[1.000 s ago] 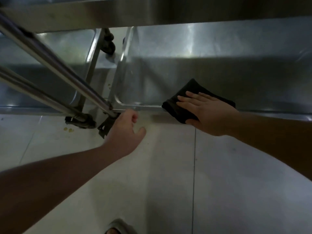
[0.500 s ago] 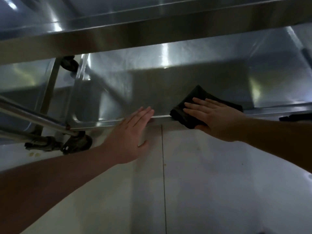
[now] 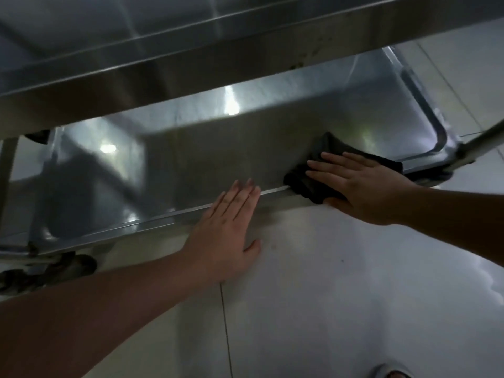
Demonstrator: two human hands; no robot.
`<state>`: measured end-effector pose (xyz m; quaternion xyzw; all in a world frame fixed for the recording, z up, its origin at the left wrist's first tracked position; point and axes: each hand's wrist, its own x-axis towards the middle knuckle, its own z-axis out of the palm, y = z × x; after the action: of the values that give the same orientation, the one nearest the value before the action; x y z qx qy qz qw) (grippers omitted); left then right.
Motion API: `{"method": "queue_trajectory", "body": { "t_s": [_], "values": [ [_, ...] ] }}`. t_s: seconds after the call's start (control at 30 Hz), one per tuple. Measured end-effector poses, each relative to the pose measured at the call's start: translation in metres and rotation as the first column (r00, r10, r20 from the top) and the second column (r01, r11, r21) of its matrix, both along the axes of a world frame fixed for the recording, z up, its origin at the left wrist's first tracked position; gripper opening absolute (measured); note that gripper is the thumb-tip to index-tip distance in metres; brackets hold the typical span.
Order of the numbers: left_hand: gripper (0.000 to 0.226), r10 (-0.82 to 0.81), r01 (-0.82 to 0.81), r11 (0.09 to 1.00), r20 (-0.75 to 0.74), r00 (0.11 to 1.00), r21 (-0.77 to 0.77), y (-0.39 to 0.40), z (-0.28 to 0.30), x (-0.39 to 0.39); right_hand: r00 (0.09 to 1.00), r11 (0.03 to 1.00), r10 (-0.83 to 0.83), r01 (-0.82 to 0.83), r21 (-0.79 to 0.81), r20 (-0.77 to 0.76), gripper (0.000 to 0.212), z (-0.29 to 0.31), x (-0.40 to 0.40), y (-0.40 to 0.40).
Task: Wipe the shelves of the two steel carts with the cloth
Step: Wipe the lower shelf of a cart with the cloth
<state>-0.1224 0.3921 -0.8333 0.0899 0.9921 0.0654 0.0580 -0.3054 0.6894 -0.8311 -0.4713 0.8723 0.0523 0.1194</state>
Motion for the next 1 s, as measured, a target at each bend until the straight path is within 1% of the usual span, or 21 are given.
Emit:
{"method": "queue_trajectory", "body": {
  "t_s": [0.07,0.2,0.37,0.47,0.57,0.73,0.87,0.93,1.0],
  "values": [
    [0.098,-0.019,0.019,1.000,-0.006,1.000,-0.008,0.020,-0.001,-0.014,1.000,1.000,-0.023,0.023,0.012,-0.019,0.065,-0.001,-0.008,0.018],
    [0.098,-0.052,0.052,0.999,-0.011,0.999,-0.004,0.056,-0.004,-0.035,0.990,0.992,-0.121,0.122,0.009,-0.067,0.065,0.001,-0.022,0.054],
    [0.099,-0.067,0.067,0.998,-0.006,0.998,0.012,0.095,-0.007,-0.056,0.966,0.966,-0.256,0.257,0.027,-0.049,0.069,0.006,-0.030,0.089],
    [0.098,-0.041,0.042,0.999,-0.016,0.999,0.013,0.103,-0.009,-0.064,0.924,0.925,-0.380,0.380,-0.014,-0.036,0.070,0.004,-0.030,0.104],
    [0.099,-0.028,0.027,1.000,-0.029,0.999,-0.015,0.101,-0.013,-0.064,0.862,0.861,-0.507,0.503,-0.078,-0.032,0.071,0.001,-0.030,0.112],
    [0.099,-0.039,0.038,0.999,-0.043,0.998,-0.023,0.098,-0.015,-0.065,0.781,0.768,-0.624,0.616,-0.172,0.012,0.067,-0.002,-0.037,0.099],
    [0.098,-0.031,0.031,0.999,-0.041,0.999,-0.012,0.097,-0.016,-0.063,0.685,0.672,-0.726,0.727,-0.142,0.071,0.081,-0.008,-0.091,0.083],
    [0.098,-0.037,0.037,0.999,-0.038,0.999,-0.005,0.097,-0.015,-0.063,0.671,0.655,-0.736,0.740,-0.150,0.094,0.083,-0.008,-0.130,0.072],
    [0.099,-0.042,0.042,0.999,-0.032,0.999,0.006,0.096,-0.015,-0.064,0.678,0.659,-0.728,0.732,-0.169,0.098,0.083,-0.003,-0.161,0.055]
  ]
}}
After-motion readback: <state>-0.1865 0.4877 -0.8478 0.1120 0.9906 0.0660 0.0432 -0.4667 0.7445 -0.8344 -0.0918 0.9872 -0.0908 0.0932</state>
